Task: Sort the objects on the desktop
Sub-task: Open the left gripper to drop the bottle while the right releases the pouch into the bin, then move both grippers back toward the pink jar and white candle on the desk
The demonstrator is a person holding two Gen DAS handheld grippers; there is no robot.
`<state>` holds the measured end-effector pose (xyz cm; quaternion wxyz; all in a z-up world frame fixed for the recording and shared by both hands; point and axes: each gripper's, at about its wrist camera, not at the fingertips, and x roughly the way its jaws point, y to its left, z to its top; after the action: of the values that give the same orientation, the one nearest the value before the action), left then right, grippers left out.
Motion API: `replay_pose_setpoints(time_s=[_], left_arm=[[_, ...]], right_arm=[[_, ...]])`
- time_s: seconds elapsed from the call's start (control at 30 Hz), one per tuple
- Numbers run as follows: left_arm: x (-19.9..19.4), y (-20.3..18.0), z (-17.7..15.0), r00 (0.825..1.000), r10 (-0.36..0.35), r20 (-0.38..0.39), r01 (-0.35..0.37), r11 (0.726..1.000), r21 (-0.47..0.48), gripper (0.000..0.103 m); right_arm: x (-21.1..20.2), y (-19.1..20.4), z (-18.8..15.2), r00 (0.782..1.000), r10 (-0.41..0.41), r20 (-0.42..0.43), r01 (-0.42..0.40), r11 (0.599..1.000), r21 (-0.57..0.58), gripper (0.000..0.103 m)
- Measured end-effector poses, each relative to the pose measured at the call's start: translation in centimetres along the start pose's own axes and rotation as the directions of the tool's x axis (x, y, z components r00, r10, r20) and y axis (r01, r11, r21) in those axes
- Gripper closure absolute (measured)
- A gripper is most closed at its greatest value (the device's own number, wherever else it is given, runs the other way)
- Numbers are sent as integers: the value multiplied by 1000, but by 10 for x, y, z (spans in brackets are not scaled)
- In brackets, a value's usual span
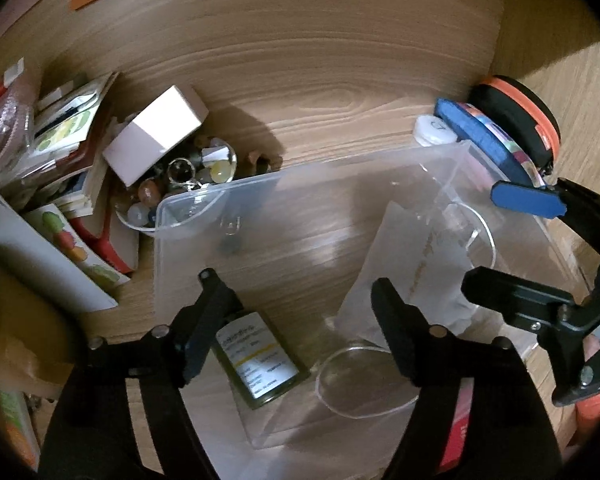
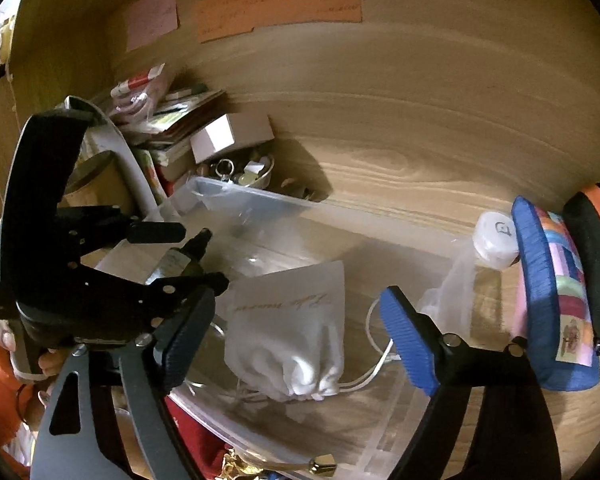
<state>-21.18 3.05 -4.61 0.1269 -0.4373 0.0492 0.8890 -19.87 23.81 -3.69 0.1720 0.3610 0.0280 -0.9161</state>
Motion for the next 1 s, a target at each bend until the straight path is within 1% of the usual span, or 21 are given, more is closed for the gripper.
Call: replay_pose_setpoints(time_s=[0.17,0.37,0.4,0.43,0.47,0.57,0.67,0.7,0.73,0.9,1.0], left_arm=[[-15,1,0,999,30,12,-30,1000,-9,27],[-58,9,-5,996,49,69,-48,999,-24,23],[-66,10,-6,996,49,79,-47,998,-28,21],[-75,13,-9,995,49,89,-47,998,-34,11],[-82,15,-11,994,49,101,-45,998,-41,6],[-108,21,-21,989,40,145,-32,998,-62,6],[-125,25,-34,985,45,164,-34,997,-71,5],[-130,27,-40,985,45,164,-34,997,-73,5],[-133,29,-46,986,46,163,-34,997,-76,5],[-144,36,-76,987,39,157,-25,996,-90,4],[-142,38,-100,992,25,124,-13,995,-99,3]], right_arm=[[-12,-4,5,1000,7,21,-8,1000,9,19],[-50,4,15,995,1,96,-2,1000,15,19],[-57,6,15,994,-1,106,0,1000,13,18],[-65,10,15,993,-6,119,5,1000,11,16],[-71,12,15,992,-10,126,9,1000,11,15],[-88,19,12,989,-22,148,21,1000,12,13],[-103,24,4,987,-33,160,28,999,33,9],[-105,24,2,987,-33,160,27,999,42,6],[-107,25,-1,987,-34,158,26,998,52,5],[-116,34,-21,989,-40,144,29,997,76,5],[-119,43,-37,990,-39,138,27,996,88,5]])
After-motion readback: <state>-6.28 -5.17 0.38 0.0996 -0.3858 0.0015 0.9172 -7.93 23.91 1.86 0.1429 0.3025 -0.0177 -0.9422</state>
